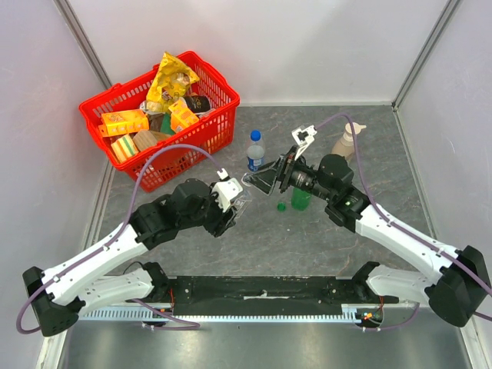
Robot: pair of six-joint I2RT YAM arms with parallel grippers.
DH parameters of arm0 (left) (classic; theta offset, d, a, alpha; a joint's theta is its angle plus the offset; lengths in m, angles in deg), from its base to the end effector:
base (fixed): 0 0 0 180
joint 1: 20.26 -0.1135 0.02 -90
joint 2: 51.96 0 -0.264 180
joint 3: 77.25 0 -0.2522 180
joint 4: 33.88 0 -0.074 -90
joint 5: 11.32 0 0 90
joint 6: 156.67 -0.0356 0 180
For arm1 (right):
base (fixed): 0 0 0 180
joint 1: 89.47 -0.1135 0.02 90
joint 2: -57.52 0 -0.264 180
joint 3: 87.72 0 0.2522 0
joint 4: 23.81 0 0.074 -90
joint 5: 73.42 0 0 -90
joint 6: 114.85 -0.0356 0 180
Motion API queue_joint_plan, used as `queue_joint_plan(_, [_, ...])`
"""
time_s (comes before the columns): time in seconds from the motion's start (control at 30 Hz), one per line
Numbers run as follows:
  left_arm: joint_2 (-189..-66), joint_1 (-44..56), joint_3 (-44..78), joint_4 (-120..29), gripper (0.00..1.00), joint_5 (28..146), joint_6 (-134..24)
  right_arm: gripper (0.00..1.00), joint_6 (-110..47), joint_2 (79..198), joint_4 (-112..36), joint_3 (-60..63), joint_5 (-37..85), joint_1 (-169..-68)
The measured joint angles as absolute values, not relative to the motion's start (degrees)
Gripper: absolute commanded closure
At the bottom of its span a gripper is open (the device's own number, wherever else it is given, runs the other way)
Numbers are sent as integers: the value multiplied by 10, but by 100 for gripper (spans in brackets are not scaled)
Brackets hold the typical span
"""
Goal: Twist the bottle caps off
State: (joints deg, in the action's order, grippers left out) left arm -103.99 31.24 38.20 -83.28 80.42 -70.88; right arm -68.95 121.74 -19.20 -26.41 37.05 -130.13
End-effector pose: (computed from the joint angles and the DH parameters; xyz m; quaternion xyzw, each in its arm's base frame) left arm 0.1183 -0.1505 0.3105 0.4239 0.7876 -0.1918 0.4041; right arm 0.1924 0.1817 0.3416 -0.1069 0.6890 0.5674 0.4382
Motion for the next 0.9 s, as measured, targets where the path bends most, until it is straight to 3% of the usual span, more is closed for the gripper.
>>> queue_joint_plan(0.23, [-1042, 312, 382, -833, 98, 801, -709, 21, -697, 1239, -191, -265, 383, -1301])
queue_joint_plan(0.6, [-1057, 312, 382, -833, 98, 799, -709, 48, -704, 1252, -181, -265, 409, -1301])
queue_joint_plan(0.9, [-1059, 312, 382, -834, 98, 797, -709, 95, -700, 1256, -183, -265, 421, -1301])
